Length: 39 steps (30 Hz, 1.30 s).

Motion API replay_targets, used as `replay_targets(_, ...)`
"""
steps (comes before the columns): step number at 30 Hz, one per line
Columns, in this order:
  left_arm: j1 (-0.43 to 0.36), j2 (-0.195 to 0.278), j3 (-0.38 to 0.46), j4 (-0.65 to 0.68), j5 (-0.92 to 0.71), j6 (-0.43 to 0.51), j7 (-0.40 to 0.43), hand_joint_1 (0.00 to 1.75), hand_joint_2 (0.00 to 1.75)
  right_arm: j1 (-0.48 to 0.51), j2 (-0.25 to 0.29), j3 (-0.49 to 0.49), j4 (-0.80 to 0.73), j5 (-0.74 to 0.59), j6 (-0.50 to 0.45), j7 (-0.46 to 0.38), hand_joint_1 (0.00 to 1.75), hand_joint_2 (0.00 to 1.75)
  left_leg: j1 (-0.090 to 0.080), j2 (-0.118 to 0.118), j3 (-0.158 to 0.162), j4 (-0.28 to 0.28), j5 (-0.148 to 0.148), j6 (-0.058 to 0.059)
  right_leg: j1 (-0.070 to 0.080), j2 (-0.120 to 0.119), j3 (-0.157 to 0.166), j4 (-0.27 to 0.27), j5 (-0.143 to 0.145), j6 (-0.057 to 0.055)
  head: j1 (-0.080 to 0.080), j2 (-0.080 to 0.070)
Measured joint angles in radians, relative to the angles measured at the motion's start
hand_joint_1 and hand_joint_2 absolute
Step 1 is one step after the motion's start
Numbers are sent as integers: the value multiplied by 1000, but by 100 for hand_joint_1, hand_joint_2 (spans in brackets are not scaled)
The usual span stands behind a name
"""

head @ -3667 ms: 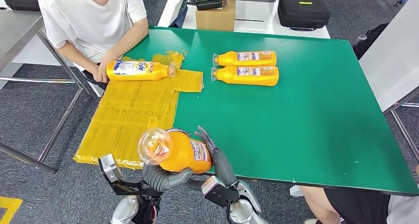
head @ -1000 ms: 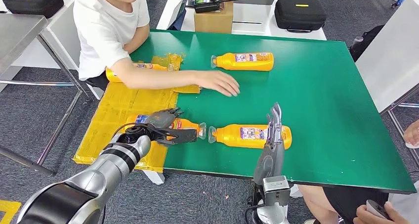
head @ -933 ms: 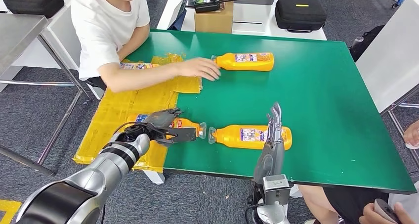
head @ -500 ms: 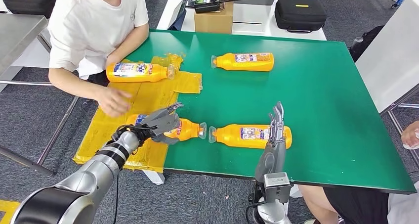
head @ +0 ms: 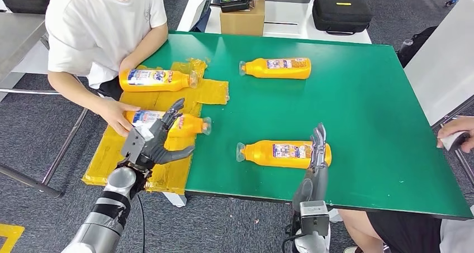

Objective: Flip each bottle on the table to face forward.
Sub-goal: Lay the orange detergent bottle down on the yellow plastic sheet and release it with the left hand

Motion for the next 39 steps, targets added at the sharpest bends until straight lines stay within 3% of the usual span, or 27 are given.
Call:
replay_targets(6, 73, -14, -1, -209, 141, 18, -8, 0, 175, -9, -19, -3, 36, 77, -40, 0, 0, 0, 0, 0, -1, 0, 0, 0, 0, 0, 0, 0, 0, 0, 0, 0)
replay_targets(8, 90, -17, -1, -249, 160, 23, -11, 0, 175, -16, -23, -10, 57, 113, -42, 7, 0, 87, 0, 0, 0, 0, 0, 0, 0, 0, 0, 0, 0, 0, 0, 0)
replay_targets(10, 113, -21, 0, -292, 212, 40, -20, 0, 175, -34, -26, -29, 111, 239, -42, 48, 0, 175, 0, 0, 0, 0, 0, 0, 0, 0, 0, 0, 0, 0, 0, 0)
replay_targets(13, 163, -40, 1, -380, 319, 67, -36, 0, 175, -87, -49, -85, 245, 513, -31, 154, 0, 175, 0, 0, 0, 0, 0, 0, 0, 0, 0, 0, 0, 0, 0, 0)
replay_targets(17, 231, -64, 0, -490, 363, 101, -46, 0, 175, -186, -92, -173, 433, 662, -15, 236, 0, 175, -1, -2, -1, 0, 0, 1, -1, 0, 1, -1, 0, 1, 0, 0)
replay_targets(22, 270, -82, -22, -569, 314, 191, -58, 0, 175, -278, -123, -250, 604, 722, 14, 256, 0, 175, -1, -1, -1, 1, 0, 1, -1, 0, 0, -1, 1, 1, 0, 0)
replay_targets(28, 272, -93, -82, -591, 226, 282, -67, 0, 175, -350, -128, -275, 731, 759, 30, 251, 0, 175, 0, -1, -1, 1, 0, 1, 0, 0, 0, -1, 1, 1, 0, 0)
replay_targets(39, 249, -93, -142, -586, 219, 326, -52, 0, 175, -455, -113, -268, 863, 825, 162, 347, 0, 175, -1, -1, -1, 1, 0, 1, 0, 0, 0, -1, 1, 1, 0, 0)
